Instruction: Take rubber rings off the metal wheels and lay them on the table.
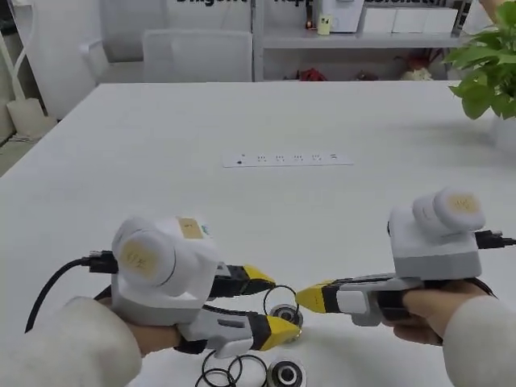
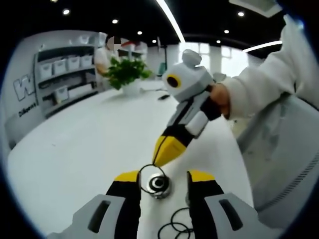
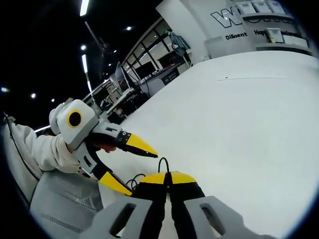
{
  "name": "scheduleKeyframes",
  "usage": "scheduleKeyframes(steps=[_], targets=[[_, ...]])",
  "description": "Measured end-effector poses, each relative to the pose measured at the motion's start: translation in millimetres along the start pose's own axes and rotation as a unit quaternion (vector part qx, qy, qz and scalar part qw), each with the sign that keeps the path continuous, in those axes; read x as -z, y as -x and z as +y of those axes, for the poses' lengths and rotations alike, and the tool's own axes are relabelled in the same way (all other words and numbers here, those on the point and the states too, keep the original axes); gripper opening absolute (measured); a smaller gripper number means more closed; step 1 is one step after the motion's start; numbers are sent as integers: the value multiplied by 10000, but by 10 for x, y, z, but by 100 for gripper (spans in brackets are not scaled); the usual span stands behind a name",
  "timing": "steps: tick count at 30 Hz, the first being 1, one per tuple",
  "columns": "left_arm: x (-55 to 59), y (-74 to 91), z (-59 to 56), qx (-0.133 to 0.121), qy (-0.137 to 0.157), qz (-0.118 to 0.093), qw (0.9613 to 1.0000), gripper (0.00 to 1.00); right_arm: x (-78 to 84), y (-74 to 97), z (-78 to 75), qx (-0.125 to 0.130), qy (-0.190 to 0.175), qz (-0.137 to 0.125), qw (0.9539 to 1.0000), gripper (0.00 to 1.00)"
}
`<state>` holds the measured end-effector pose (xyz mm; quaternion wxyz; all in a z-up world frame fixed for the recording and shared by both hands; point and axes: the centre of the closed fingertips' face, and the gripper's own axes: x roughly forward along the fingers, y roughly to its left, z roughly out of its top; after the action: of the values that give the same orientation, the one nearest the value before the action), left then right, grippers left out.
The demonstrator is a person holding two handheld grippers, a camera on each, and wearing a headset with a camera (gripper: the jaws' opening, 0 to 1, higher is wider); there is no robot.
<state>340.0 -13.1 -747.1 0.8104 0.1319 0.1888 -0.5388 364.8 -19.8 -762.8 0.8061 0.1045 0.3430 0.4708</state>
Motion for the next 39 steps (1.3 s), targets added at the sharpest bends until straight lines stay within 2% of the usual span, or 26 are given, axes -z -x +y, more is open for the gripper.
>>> scheduleKeyframes(steps=[7, 11, 16, 20, 22, 25, 30, 36, 39], targets=[[-135, 164, 12, -155, -150, -160, 9996, 43, -133, 46, 78, -30, 75, -192, 9998, 0], [-119, 241, 28, -258, -298, -67, 9992, 44, -213, 74, 145, -64, 144, -305, 9994, 0], [-157, 385, 40, -402, -336, -68, 9986, 46, -304, 94, 233, -131, 236, -426, 9987, 0], [-194, 575, -1, -626, -217, -264, 9975, 49, -369, 106, 303, -206, 290, -515, 9980, 0], [-168, 657, -31, -649, -156, -267, 9974, 50, -397, 104, 349, -252, 313, -553, 9977, 0], [-133, 750, 4, -838, -126, -187, 9962, 51, -417, 90, 426, -330, 356, -581, 9971, 0], [-171, 920, 7, -1100, 13, -352, 9933, 56, -418, 62, 533, -450, 484, -555, 9963, 0], [-142, 1108, -14, -1270, 59, -367, 9912, 60, -404, 23, 657, -608, 590, -498, 9952, 0], [-157, 1204, -12, -1367, 140, -449, 9895, 69, -391, 4, 698, -674, 630, -461, 9947, 0]])
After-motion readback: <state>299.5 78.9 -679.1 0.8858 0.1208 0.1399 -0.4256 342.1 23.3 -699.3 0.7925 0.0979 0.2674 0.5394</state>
